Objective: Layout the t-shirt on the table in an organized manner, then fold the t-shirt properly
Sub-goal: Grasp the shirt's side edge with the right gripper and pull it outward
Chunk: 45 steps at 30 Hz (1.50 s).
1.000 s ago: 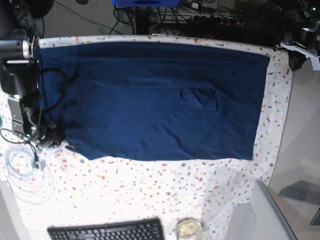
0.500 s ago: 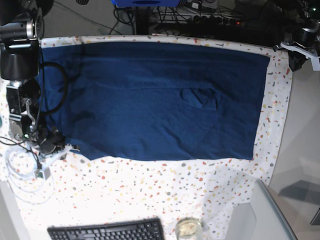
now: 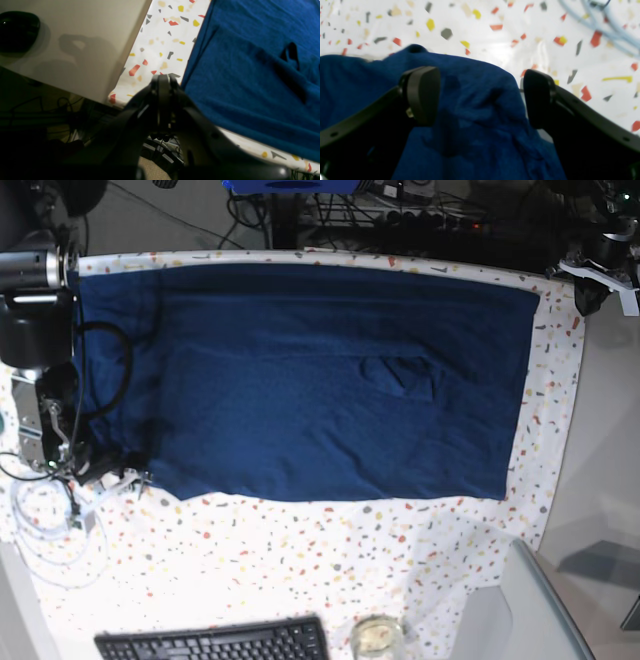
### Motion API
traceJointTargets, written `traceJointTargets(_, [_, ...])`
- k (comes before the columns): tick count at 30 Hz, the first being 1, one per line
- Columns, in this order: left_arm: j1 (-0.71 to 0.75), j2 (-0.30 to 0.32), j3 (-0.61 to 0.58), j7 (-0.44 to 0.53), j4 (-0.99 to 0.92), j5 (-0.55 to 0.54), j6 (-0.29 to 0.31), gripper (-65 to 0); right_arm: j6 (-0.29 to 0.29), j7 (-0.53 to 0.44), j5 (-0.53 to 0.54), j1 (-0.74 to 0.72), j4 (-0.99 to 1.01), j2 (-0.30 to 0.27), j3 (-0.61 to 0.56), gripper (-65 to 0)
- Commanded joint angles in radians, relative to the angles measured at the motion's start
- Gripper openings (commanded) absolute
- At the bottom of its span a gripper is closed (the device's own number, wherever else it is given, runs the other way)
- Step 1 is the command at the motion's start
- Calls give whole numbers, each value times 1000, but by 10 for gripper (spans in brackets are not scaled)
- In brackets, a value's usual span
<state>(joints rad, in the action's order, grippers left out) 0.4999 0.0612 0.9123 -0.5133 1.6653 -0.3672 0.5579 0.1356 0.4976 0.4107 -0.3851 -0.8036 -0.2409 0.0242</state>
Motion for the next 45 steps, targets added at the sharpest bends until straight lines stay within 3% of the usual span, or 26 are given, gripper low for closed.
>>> traceJointTargets(1, [7,13,4,20,19,-14,3,-650,0,-17,11,-42,16,-15,4,-162])
traceJointTargets(15, [7,24,8,20,11,-14,3,-650,0,-20,11,-47,60,-27,3,-168])
traceJointTargets(17, [7,24,6,20,11,-14,3,-650,0,-20,11,-45,60,-27,1,-245])
traceJointTargets(21, [9,22,4,20,11,-14,3,-650,2,-20,14,-42,54,-27,3,-600])
traceJointTargets(22, [9,22,6,20,11,-14,3,-650,2,-20,17,-35,53,-27,3,-650])
traceJointTargets(24, [10,22,9,20,11,-14,3,-650,2,-20,17,-28,28,-27,3,-629])
traceJointTargets(29, [15,25,11,20,11,-14,3,-650,2,-17,17,65,-161,-27,3,-650])
traceJointTargets(40, [9,25,4,20,11,-14,3,-650,2,89,18,329,-656,-22,4,-650])
traceJointTargets(45, [7,27,3,20,11,-14,3,-650,2,117,18,427,-782,13,4,-650])
